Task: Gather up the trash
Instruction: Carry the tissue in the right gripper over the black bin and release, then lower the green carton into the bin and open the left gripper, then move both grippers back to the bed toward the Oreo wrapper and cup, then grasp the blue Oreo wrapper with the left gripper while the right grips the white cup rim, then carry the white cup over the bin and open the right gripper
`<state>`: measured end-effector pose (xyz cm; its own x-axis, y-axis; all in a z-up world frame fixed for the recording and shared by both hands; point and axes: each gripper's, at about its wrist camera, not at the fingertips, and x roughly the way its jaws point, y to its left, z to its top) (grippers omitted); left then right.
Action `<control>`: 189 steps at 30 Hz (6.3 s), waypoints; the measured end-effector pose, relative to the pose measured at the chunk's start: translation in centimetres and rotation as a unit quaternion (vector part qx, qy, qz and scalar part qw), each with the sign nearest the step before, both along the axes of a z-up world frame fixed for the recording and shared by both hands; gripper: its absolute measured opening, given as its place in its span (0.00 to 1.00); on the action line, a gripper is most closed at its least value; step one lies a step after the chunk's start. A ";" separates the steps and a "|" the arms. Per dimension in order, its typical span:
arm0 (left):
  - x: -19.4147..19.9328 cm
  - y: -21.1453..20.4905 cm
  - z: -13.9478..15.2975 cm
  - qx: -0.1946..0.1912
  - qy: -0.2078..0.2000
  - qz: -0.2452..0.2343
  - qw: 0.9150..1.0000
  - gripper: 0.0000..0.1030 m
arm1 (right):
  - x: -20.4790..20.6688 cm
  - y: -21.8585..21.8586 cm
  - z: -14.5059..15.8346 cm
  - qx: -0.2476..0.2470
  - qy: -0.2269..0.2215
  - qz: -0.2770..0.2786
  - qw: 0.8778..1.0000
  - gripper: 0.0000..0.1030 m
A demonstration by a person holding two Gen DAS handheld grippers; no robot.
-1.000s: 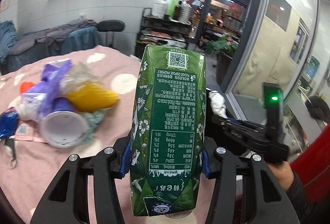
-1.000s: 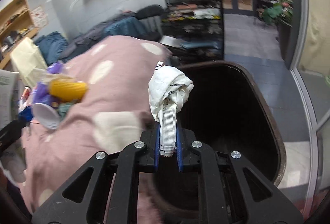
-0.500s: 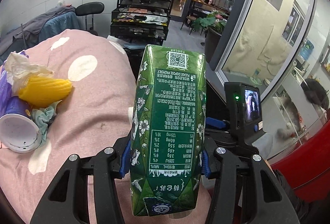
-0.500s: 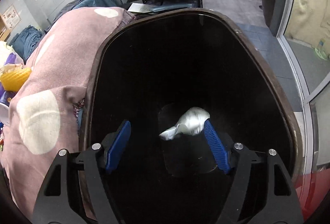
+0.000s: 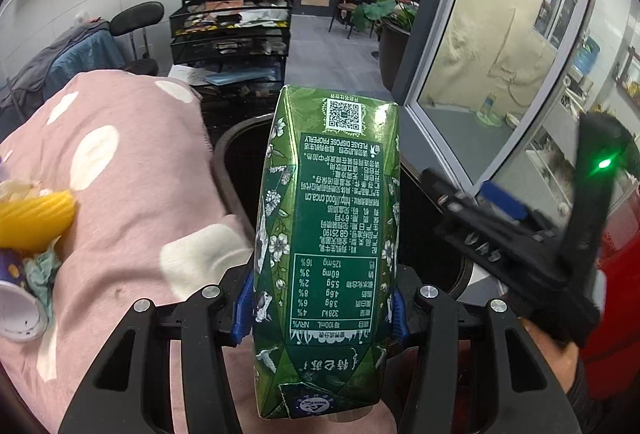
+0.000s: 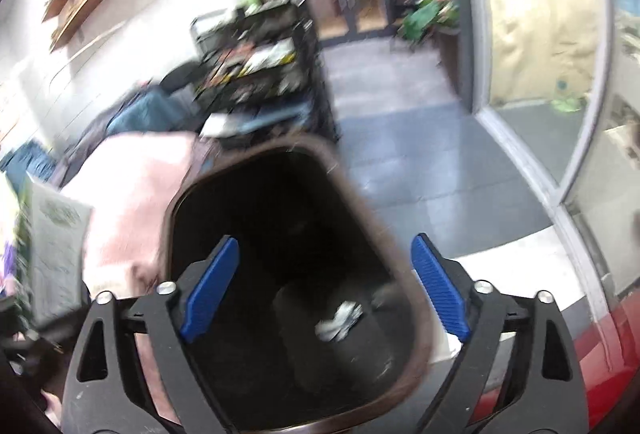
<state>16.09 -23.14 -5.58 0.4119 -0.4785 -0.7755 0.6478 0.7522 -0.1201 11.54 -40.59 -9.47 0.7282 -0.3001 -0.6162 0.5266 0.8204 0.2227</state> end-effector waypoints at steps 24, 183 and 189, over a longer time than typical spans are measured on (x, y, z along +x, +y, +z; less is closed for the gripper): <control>3.5 -7.6 -6.2 0.152 0.093 -0.015 0.984 0.63 | -2.1 -4.7 0.2 0.028 -0.006 -0.053 0.998 0.89; -0.8 6.4 1.0 -0.041 -0.022 0.063 0.997 0.15 | 5.9 2.6 -7.1 0.065 0.135 0.113 0.982 0.13; -0.5 4.8 0.3 -0.030 -0.004 0.049 0.998 0.15 | 4.7 3.1 -6.0 0.050 0.103 0.109 0.987 0.71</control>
<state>15.64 -18.30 -5.30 0.4650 -0.4819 -0.7427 0.5729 0.8033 -0.1625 16.22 -37.51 -15.52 0.6246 -0.0796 -0.7768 0.3822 0.8986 0.2152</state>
